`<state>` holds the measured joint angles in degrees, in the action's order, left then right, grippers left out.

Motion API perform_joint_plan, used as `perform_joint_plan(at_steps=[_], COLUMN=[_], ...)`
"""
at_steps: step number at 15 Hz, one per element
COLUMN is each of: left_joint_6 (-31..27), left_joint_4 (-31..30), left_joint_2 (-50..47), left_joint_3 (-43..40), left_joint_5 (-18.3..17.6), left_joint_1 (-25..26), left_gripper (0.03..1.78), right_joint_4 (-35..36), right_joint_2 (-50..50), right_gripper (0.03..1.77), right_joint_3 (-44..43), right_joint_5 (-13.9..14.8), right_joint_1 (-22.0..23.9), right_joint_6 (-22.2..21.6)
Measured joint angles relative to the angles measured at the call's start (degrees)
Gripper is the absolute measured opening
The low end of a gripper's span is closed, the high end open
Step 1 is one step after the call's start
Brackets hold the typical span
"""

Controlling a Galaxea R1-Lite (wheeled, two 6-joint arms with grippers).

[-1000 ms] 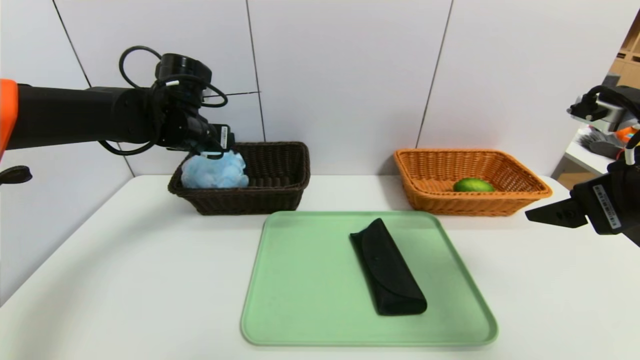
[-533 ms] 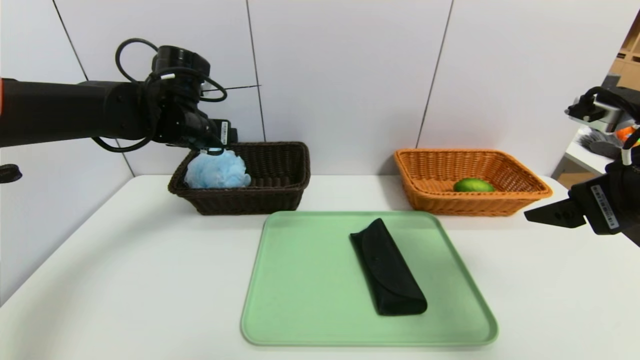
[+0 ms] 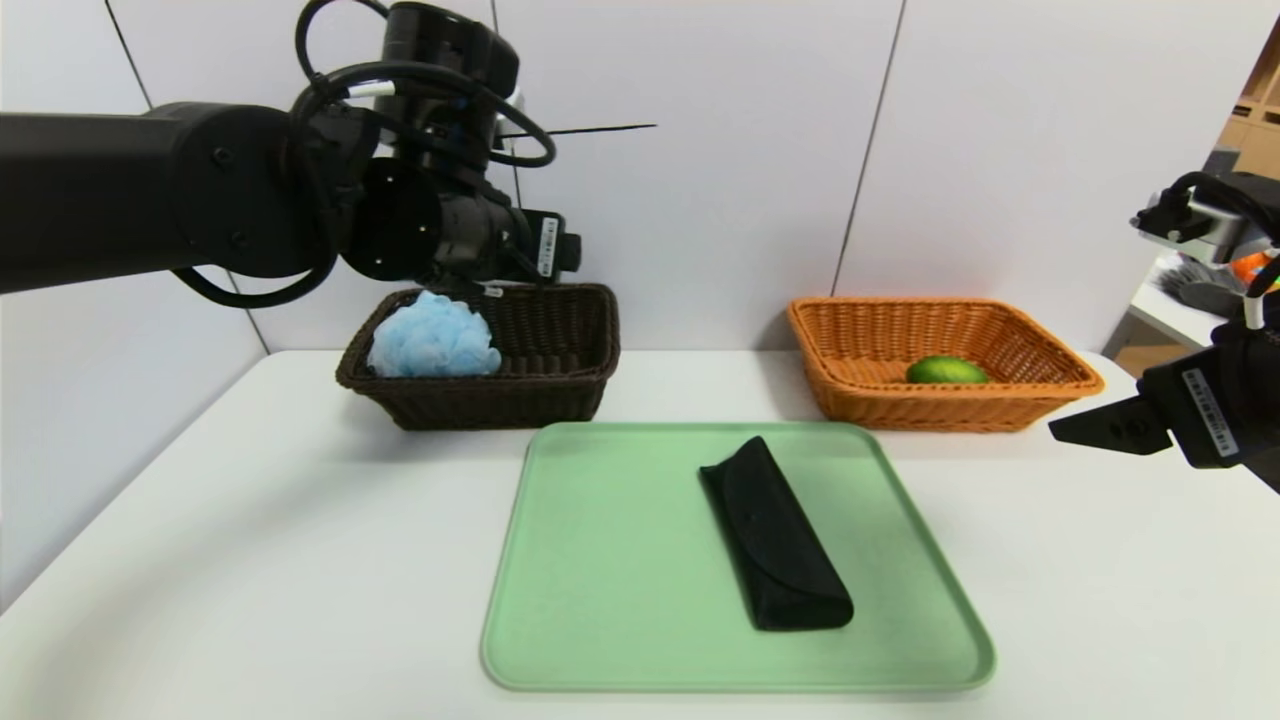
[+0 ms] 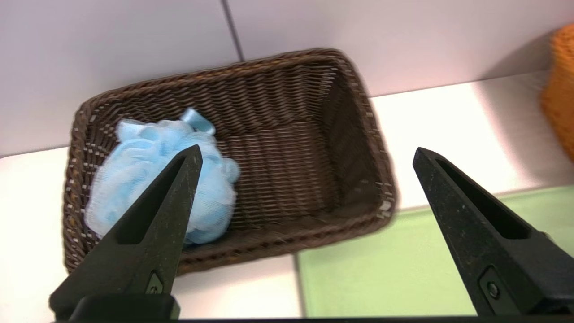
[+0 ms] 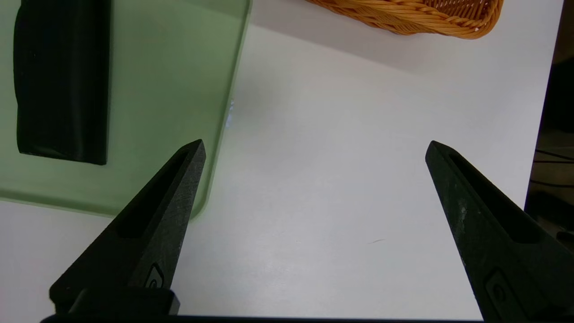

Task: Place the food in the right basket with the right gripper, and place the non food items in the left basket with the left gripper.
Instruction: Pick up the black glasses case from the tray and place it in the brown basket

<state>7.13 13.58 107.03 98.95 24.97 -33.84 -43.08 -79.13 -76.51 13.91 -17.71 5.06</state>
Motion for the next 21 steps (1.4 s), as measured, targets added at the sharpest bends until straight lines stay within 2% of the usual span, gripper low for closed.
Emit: perform_joint_plan(at_steps=[2, 3, 10, 13, 16, 18, 21], left_joint_6=[1.9, 3.1, 14.1, 23.1, 32.1, 35.1, 37.0], left_joint_4=[1.0, 1.9, 7.7, 13.3, 20.0, 24.2, 25.7], left_joint_2=[-0.4, -0.3, 3.1, 6.6, 11.7, 15.1, 18.7], left_joint_3=[0.0, 0.2, 0.8, 2.6, 8.9, 12.9, 14.2], left_joint_5=[3.0, 3.3, 3.5, 3.2, 1.5, -0.8, -1.3], left_joint_1=[-5.7, -7.9, -19.9, -22.9, -24.2, -24.6, -25.4], left_gripper=[1.68, 1.68, 1.69, 1.69, 1.69, 1.69, 1.69], right_joint_4=[0.0, 0.0, -0.2, -0.2, -0.2, -0.1, -0.1], right_joint_2=[0.0, 0.0, 0.1, 0.1, 0.2, 0.3, 0.3], right_gripper=[1.69, 1.69, 1.69, 1.69, 1.69, 1.69, 1.69], right_joint_3=[0.0, 0.0, 0.1, 0.5, 1.2, 1.3, 1.4], right_joint_5=[0.0, 0.0, 0.1, 0.0, 0.0, 0.0, -0.2], right_joint_1=[0.0, 0.0, 0.4, 0.4, 0.4, 0.4, 0.4], right_joint_6=[-0.1, -0.4, -0.9, -2.7, -3.5, -3.7, -3.8])
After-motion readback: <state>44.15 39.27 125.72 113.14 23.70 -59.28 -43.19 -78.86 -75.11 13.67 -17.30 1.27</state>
